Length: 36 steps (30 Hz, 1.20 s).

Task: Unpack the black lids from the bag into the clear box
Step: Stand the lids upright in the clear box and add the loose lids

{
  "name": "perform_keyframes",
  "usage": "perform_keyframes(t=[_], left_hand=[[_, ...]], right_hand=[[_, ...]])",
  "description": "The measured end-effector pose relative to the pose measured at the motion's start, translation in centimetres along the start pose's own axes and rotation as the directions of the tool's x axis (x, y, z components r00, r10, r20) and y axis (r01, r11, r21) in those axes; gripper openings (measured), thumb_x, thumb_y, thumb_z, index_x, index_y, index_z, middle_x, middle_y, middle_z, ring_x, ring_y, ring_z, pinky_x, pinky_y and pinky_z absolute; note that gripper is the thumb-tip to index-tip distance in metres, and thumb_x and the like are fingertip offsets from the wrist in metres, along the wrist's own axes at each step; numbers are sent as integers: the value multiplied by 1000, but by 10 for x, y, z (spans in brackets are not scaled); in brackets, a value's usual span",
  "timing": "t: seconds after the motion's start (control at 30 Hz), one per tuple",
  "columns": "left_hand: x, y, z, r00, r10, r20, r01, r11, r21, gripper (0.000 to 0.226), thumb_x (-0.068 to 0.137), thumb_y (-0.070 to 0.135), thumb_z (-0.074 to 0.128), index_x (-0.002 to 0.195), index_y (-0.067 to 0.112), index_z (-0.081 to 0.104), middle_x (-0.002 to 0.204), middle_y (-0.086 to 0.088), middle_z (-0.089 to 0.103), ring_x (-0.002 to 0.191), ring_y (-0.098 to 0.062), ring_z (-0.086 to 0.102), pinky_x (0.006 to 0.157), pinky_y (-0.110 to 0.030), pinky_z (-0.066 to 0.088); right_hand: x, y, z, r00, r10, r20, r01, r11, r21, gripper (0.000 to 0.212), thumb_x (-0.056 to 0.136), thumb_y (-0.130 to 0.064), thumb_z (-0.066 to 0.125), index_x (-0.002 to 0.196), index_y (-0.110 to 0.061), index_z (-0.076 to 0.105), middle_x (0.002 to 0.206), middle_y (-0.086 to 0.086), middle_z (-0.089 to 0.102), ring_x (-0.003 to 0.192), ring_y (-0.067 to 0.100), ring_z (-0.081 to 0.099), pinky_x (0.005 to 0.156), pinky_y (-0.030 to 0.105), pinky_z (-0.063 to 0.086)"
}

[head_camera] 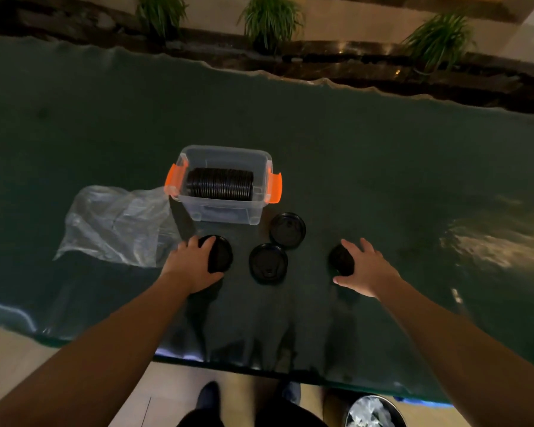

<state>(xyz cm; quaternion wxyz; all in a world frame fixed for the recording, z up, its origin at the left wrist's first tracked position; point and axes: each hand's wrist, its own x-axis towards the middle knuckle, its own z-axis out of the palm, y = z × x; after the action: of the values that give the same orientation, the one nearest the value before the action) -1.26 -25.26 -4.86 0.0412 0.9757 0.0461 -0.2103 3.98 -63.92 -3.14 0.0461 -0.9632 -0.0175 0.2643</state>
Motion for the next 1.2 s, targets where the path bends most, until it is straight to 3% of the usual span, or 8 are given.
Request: perform_keyframes(t=[0.1,0.23,0.4,0.5,0.67,1.07,1.2], left_hand=[[3,-3,0,1000,6,-27,-7,999,-32,102,72,68,72,154,28,25,142,-12,48,127,-35,48,101,-50,48],[4,-2,-1,999,-6,-35,2,991,-137,125,65,68,80,159,18,14,152,-11,42,138,-35,41,109,-49,40],[-1,18,-10,991,71,-113,-98,962,-254,107,60,68,84,143,17,41,136,-7,49,128,-28,46,106,-45,45],[-5,38,-15,982,131,-132,-170,921,-350,105,57,68,85,138,18,43,132,-5,47,124,-28,46,104,-47,46],[-6,69,-13,969,222,-110,-246,906,-345,106,56,70,83,140,20,42,133,-3,46,125,-27,45,101,-48,47],[10,103,14,990,138,-33,-142,959,-245,114,60,72,78,150,21,30,147,-2,42,133,-28,40,104,-48,43],[11,107,23,996,76,-53,-88,955,-284,128,56,80,73,156,20,21,151,-1,39,139,-28,36,108,-52,39]], right_hand=[[0,-4,2,1000,9,-25,-7,997,77,93,81,-53,72,156,-36,20,158,5,29,139,32,36,103,49,47],[-7,-19,2,995,81,-55,-71,983,167,98,76,-48,79,155,-33,23,148,5,37,134,32,40,97,47,50],[-22,-42,-2,989,97,-111,-70,973,222,94,74,-50,79,152,-30,30,145,7,38,134,31,40,99,48,49],[-29,-56,-6,985,92,-148,-51,964,260,93,73,-52,79,150,-30,32,143,5,40,132,30,41,98,49,50],[-36,-72,-19,972,66,-227,6,953,303,94,71,-54,80,148,-31,33,143,3,42,131,30,41,100,48,48],[-5,-83,-50,971,-45,-236,106,962,251,100,69,-55,83,151,-32,30,145,3,42,134,30,40,105,51,45],[14,-90,-50,974,-103,-200,144,968,205,102,69,-55,83,152,-32,28,144,2,42,134,29,40,105,50,46]])
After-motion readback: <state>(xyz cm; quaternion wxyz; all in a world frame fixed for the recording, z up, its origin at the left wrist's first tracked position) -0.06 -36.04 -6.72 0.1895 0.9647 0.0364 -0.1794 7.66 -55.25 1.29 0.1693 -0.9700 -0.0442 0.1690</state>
